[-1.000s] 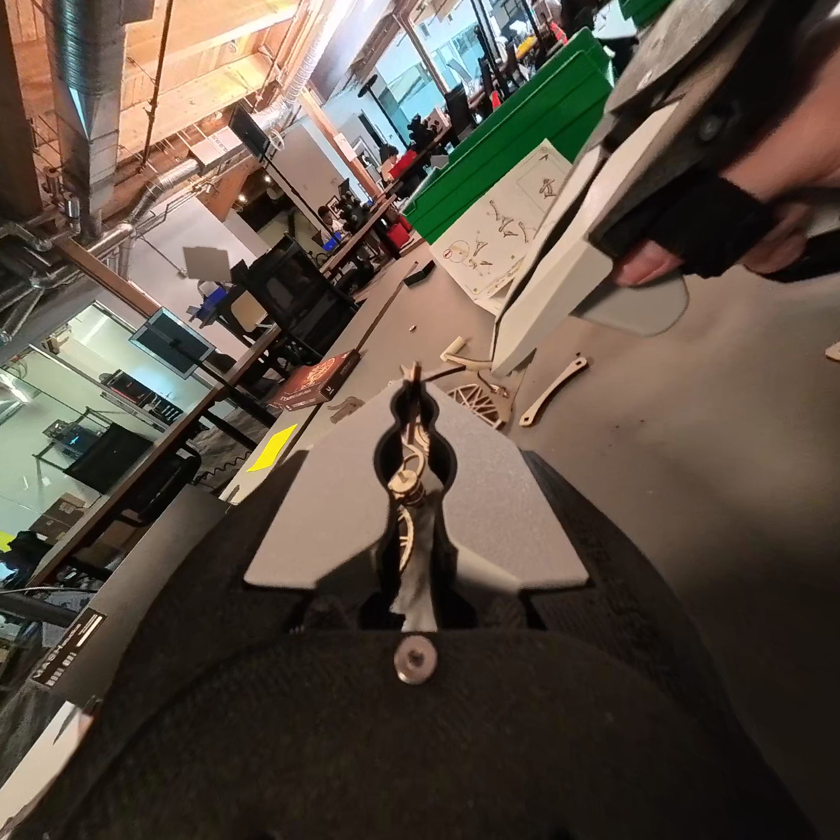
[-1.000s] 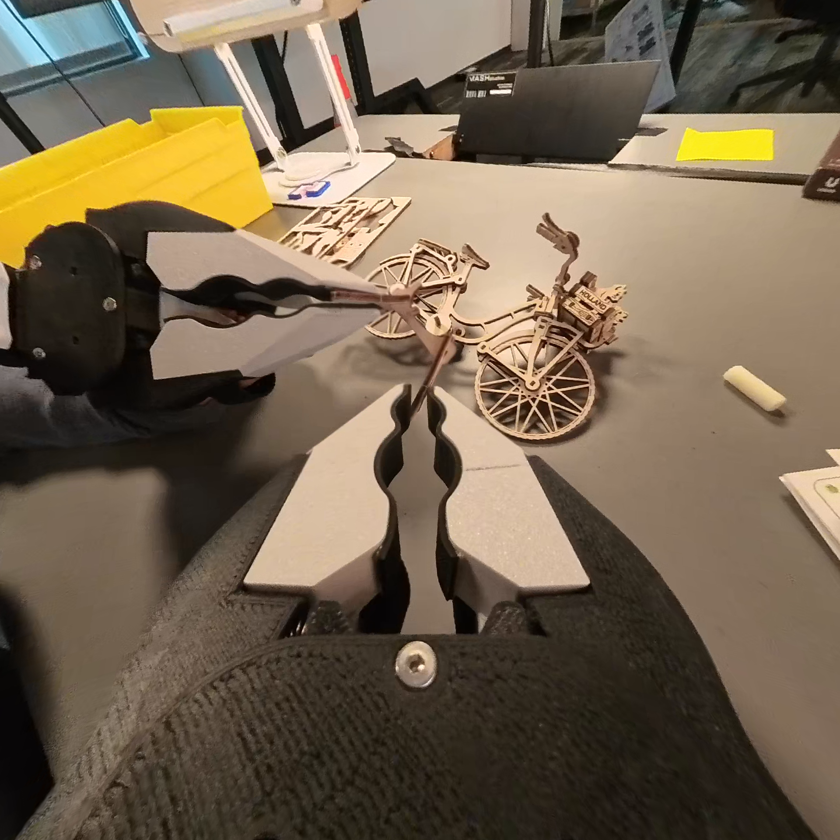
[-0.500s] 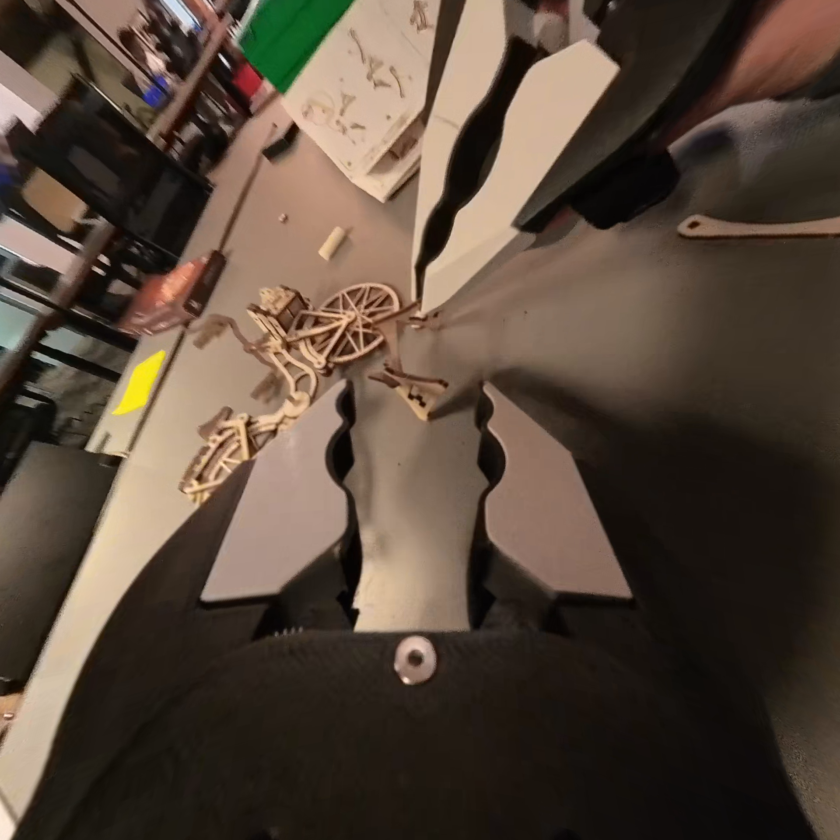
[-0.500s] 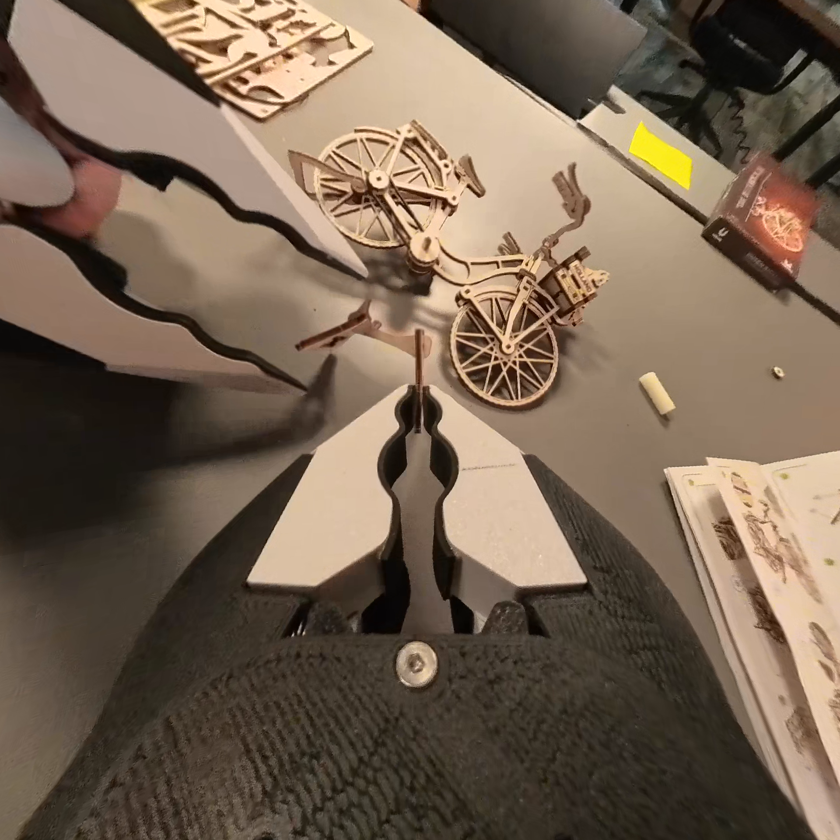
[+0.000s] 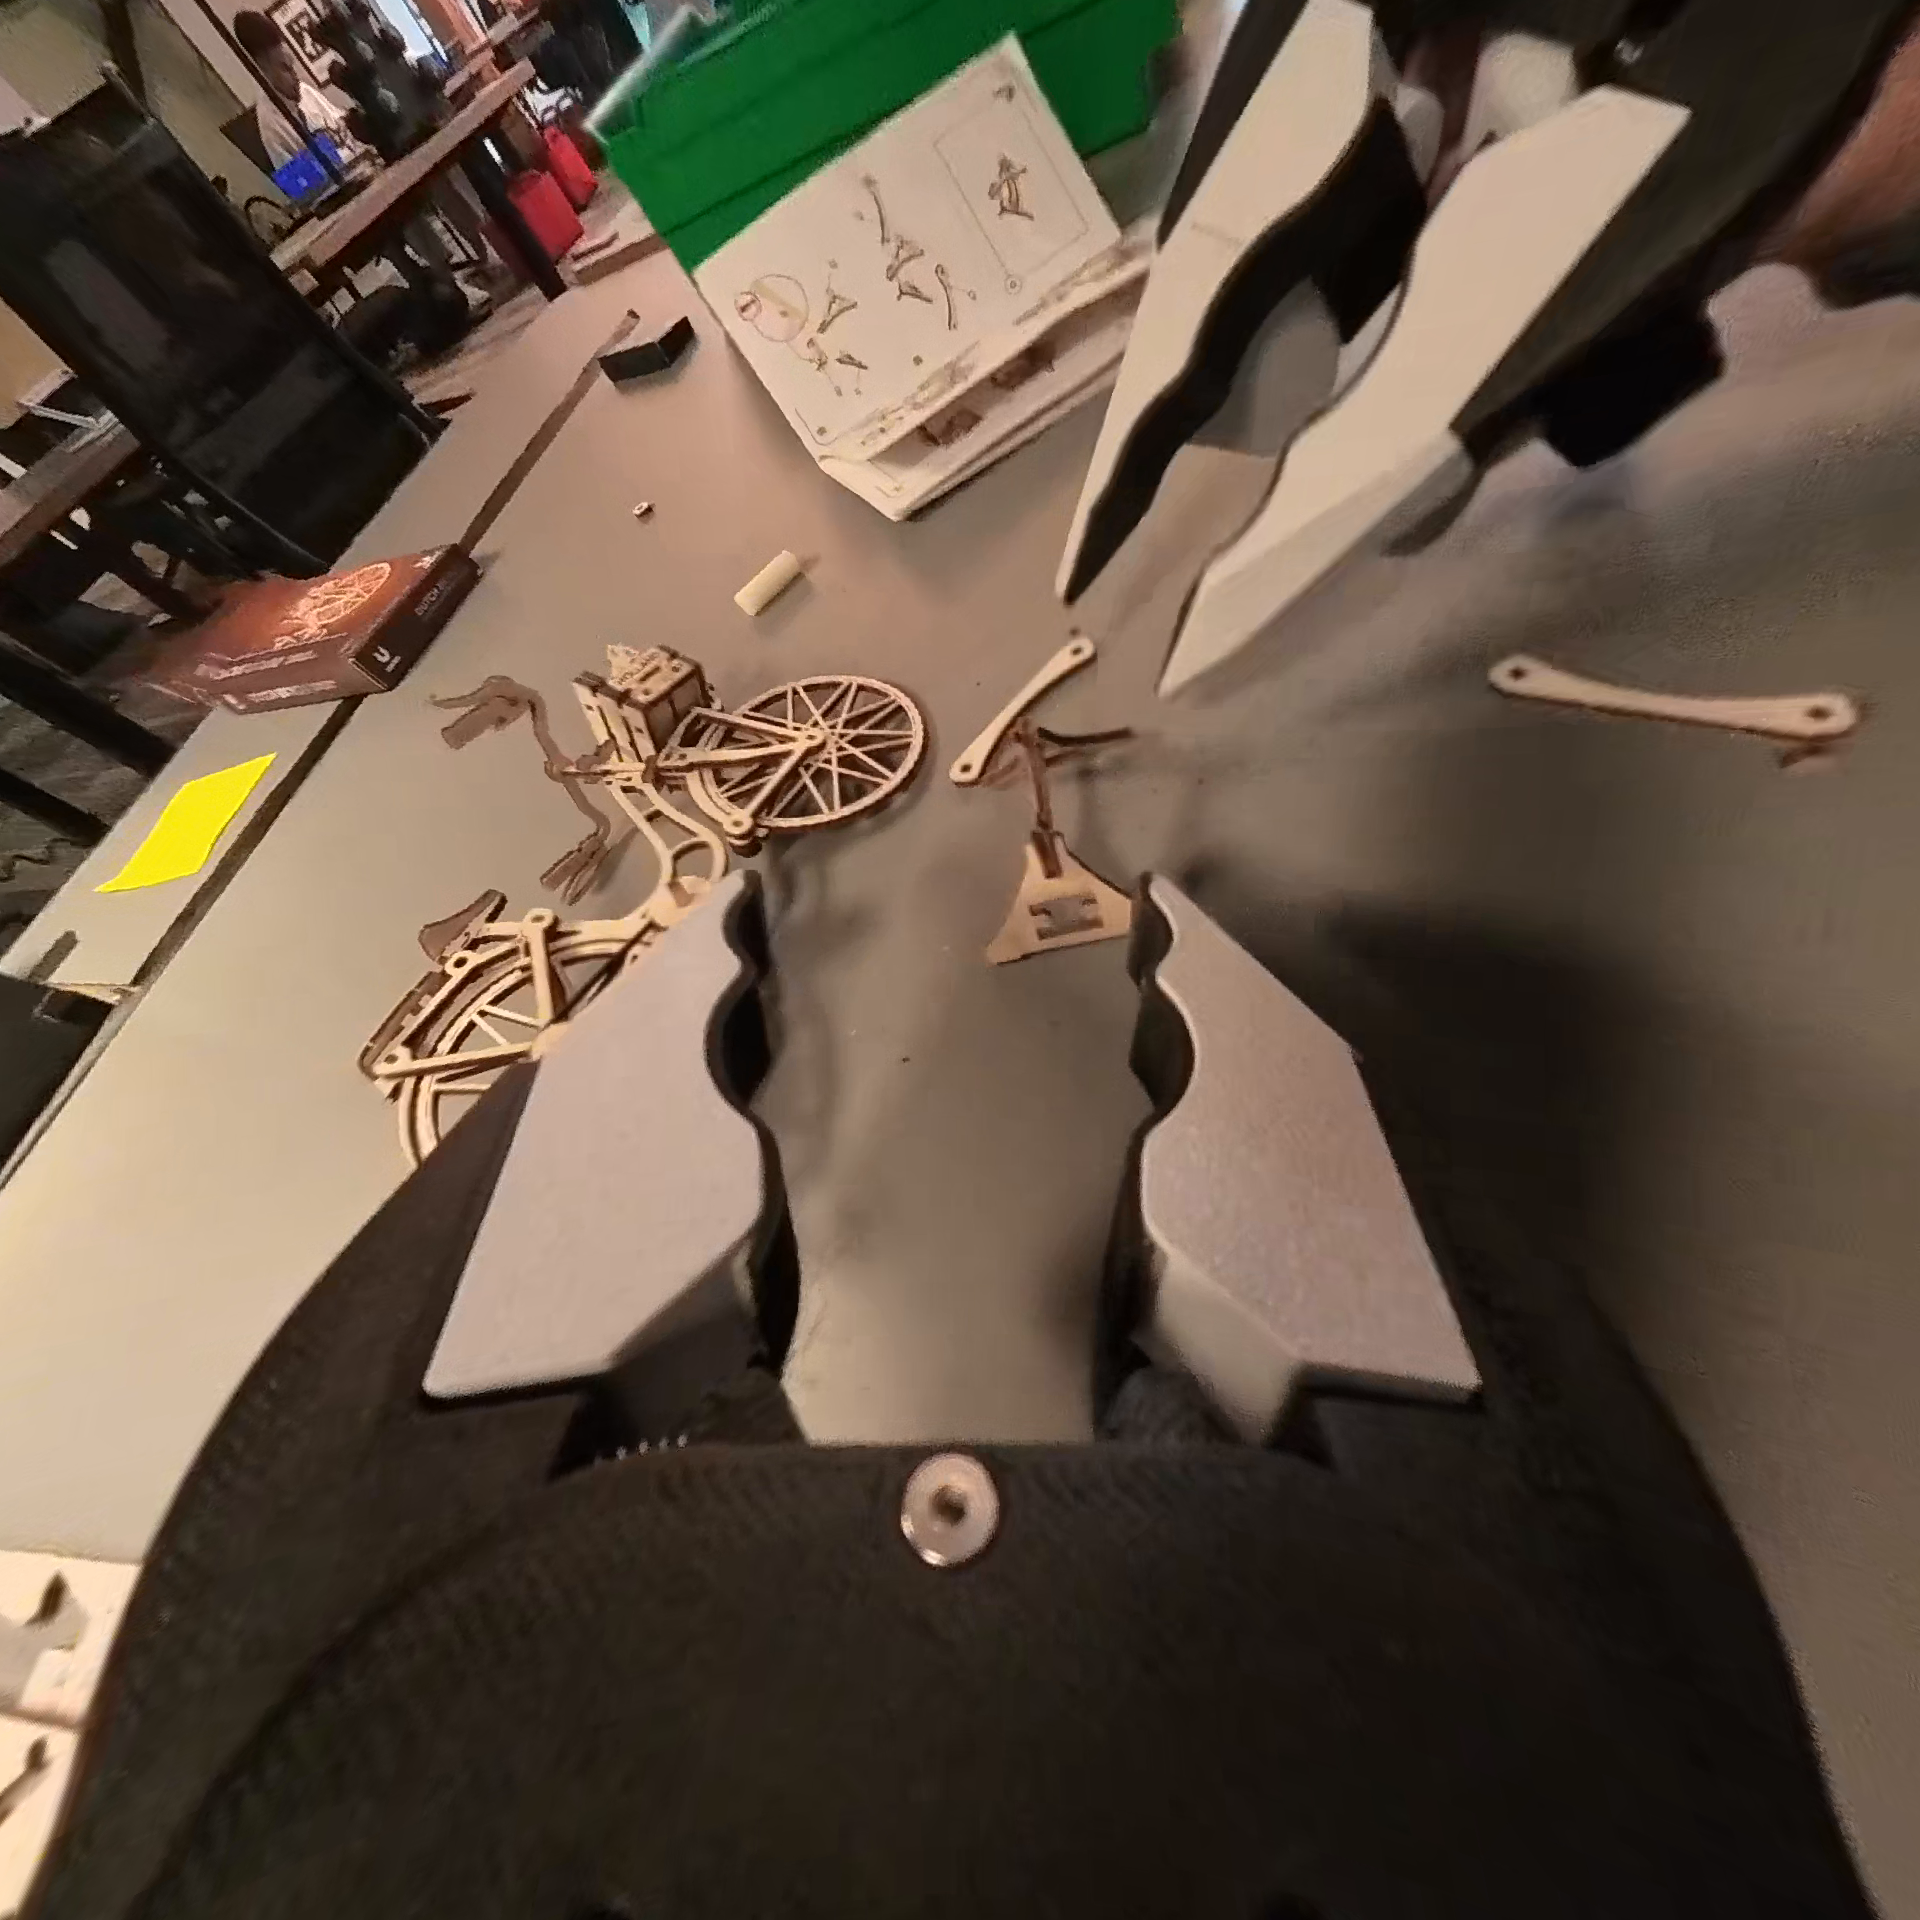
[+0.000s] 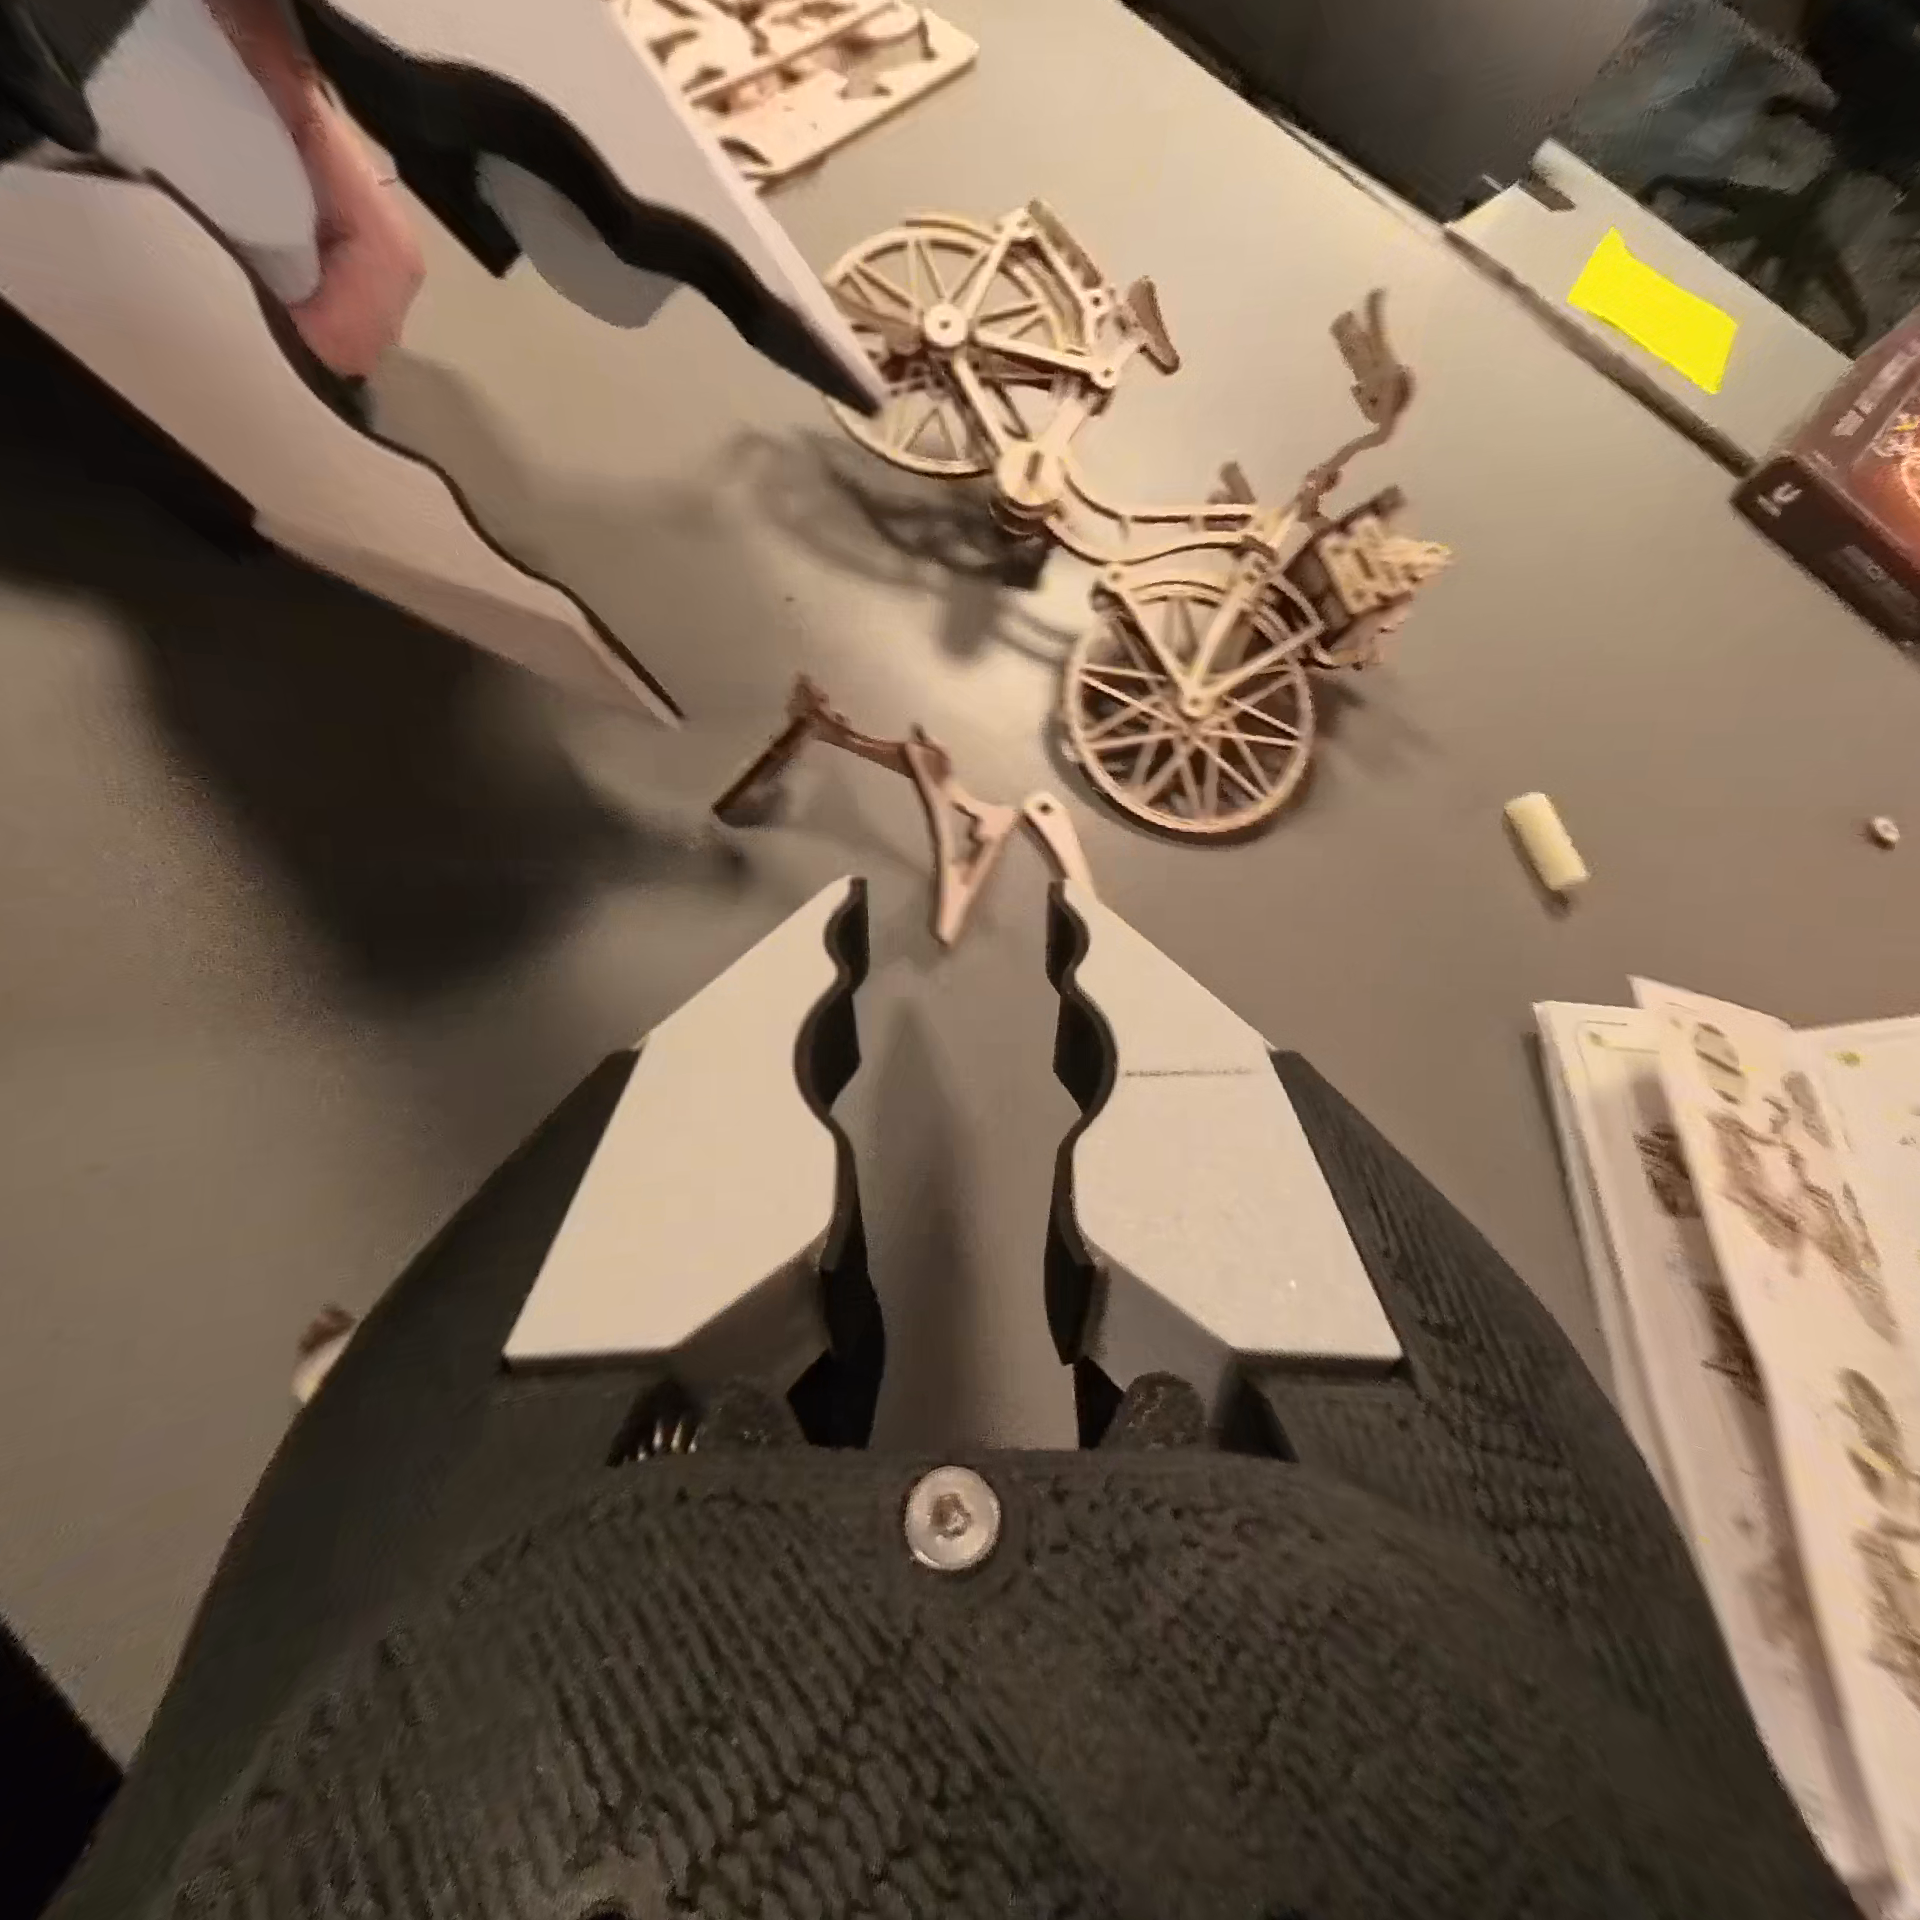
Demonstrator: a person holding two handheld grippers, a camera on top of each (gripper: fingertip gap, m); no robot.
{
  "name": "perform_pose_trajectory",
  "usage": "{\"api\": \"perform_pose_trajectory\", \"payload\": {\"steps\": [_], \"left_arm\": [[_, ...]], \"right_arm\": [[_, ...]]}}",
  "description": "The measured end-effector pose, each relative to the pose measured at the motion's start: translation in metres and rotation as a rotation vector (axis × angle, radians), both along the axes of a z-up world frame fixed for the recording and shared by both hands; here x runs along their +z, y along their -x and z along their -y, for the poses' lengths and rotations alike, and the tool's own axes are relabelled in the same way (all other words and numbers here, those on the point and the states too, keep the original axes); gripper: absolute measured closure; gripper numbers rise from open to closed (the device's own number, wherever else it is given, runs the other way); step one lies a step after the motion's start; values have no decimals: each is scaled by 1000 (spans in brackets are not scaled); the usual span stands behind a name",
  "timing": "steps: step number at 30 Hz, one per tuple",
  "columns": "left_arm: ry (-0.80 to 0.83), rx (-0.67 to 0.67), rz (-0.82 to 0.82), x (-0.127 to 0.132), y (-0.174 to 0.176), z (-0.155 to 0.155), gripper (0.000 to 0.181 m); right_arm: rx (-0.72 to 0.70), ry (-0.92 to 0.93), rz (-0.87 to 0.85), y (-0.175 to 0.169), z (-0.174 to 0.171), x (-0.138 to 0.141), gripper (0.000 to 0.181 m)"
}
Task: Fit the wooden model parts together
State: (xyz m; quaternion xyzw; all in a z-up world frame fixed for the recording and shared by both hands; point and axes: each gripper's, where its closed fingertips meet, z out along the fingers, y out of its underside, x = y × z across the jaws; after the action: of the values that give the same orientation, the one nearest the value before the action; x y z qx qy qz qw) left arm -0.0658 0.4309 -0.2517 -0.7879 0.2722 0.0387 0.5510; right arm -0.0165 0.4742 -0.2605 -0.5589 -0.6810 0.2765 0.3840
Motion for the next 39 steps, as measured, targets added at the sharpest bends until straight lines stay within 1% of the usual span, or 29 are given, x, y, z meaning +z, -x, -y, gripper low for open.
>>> {"api": "perform_pose_trajectory", "payload": {"steps": [2, 3, 5, 6, 9, 10, 11, 14, 16, 18, 19, 21, 24, 27, 30, 33, 36, 38, 39], "left_arm": [[-8, -8, 62, 5, 2, 1, 112], [-9, -14, 85, 7, 2, 1, 112], [-11, -20, 106, 8, 2, 2, 112], [-13, -23, 104, 8, 2, 2, 113], [-12, -33, 72, 6, -1, 2, 114], [-10, -42, 60, 5, -3, 3, 115], [-9, -47, 50, 4, -4, 3, 115], [-11, -66, 28, 3, -7, 4, 117], [-27, -83, 17, 4, -10, 5, 118], [-55, -113, -16, 6, -15, 6, 119], [-74, -143, -61, 6, -20, 8, 120], [-123, -222, -200, 1, -34, 14, 124], [-235, -341, -376, 1, -58, 26, 130], [-371, -389, -504, 11, -68, 35, 143], [-417, -410, -570, 13, -69, 39, 165], [-434, -391, -587, 18, -66, 38, 179], [-382, -388, -597, 13, -64, 37, 179], [-347, -374, -581, 14, -61, 37, 179], [-323, -375, -550, 14, -60, 38, 179]], "right_arm": [[40, 51, 4, -5, -18, 1, 152], [49, 96, 36, -4, -26, -4, 157], [73, 166, 116, 0, -35, -18, 152], [85, 173, 147, 3, -37, -24, 151], [102, 124, 194, 10, -36, -28, 156], [104, 98, 217, 10, -36, -29, 163], [106, 88, 240, 10, -35, -29, 176], [79, 71, 294, 9, -40, -30, 178], [65, 47, 292, 3, -46, -24, 178], [89, 122, 242, -4, -39, -7, 178], [136, 175, 228, -10, -29, 1, 178], [262, 297, 256, -23, 0, 12, 178], [435, 395, 328, -34, 37, 14, 178], [533, 434, 367, -35, 57, 16, 178], [573, 446, 369, -30, 65, 20, 178], [584, 442, 371, -26, 68, 21, 178], [580, 432, 363, -23, 66, 18, 178], [579, 409, 312, -18, 61, 20, 177], [562, 376, 275, -13, 53, 21, 166]]}}
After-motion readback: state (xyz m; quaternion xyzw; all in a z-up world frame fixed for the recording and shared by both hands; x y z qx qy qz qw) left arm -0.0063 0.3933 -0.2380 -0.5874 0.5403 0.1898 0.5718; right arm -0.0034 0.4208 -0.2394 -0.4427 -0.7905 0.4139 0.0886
